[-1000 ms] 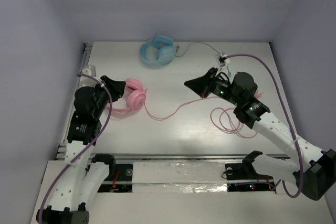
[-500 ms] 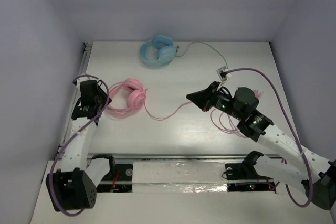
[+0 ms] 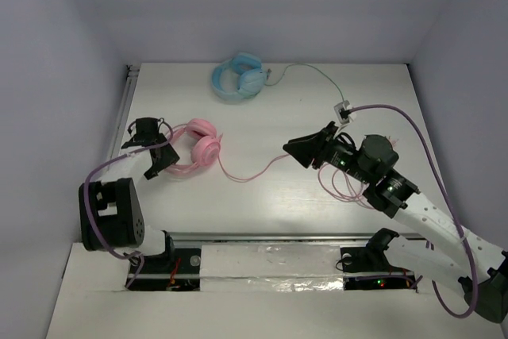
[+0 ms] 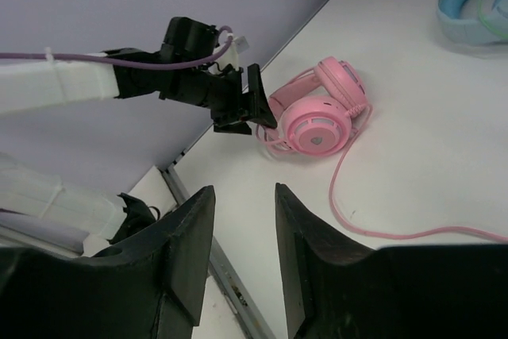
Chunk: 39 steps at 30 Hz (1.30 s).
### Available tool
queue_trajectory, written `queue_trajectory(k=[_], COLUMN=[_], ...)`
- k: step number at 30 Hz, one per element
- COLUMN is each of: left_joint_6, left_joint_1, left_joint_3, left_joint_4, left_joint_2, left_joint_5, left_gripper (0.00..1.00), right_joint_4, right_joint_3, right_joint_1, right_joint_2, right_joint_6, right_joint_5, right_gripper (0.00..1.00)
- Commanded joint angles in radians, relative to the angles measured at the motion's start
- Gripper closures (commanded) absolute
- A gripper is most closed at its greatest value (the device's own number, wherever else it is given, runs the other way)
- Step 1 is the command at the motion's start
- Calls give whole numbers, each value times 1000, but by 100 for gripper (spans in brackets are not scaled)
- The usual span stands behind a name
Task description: Wrap the headphones
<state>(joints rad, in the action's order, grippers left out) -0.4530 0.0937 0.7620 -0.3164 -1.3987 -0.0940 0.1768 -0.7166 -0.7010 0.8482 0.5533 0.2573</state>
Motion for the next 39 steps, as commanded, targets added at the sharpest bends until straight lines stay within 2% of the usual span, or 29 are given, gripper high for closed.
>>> queue_trajectory(k=[1,7,12,15,16,18,20,21,22,28,30,33,34,35,37,39], left_joint_6=[49,80,91,97,99,105,114,116,116,39,21,-10,-16,-22,-51,-75], left_joint_1=[6,6,6,6,6,6,6,6,-3,-38,-48,-48,-48,-48,-48,-48], left_joint_3=[56,97,114,132,131,131,128,126,123,121,140,177,197,207,230,235], left_joint_4=[20,42,68,73,73,62,63,65,66,114,112,125,128,125,125,138], left_joint_2=[-52,-154,-194,-232,-238,-237,-194,-169,-148,59,108,158,162,173,185,223], left_joint_5=[-30,-18,2,52,66,82,112,160,184,462,487,588,608,628,674,698], left_gripper=[38,41,53,70,87,100,100,100,100,100,100,100,100,100,100,100], right_joint_4=[10,12,18,18,15,4,1,7,13,73,72,102,111,125,161,188], right_joint_3=[2,-3,2,2,2,3,3,3,5,-27,-55,-61,-63,-64,-69,-69], right_joint_1=[-5,-5,-5,-5,-5,-5,-5,-5,-5,-5,-5,-5,-5,-5,-5,6], right_joint_2=[-24,2,-5,-1,3,3,8,11,17,138,167,199,212,218,233,270], right_joint_6=[-13,-10,-12,-13,-13,-15,-21,-21,-26,-38,-42,-33,-30,-32,-53,-75], right_joint_5=[-12,3,-3,-10,-19,-45,-72,-73,-50,94,100,93,97,100,102,97], right_gripper=[57,56,56,56,56,56,70,82,99,100,93,77,60,52,35,27])
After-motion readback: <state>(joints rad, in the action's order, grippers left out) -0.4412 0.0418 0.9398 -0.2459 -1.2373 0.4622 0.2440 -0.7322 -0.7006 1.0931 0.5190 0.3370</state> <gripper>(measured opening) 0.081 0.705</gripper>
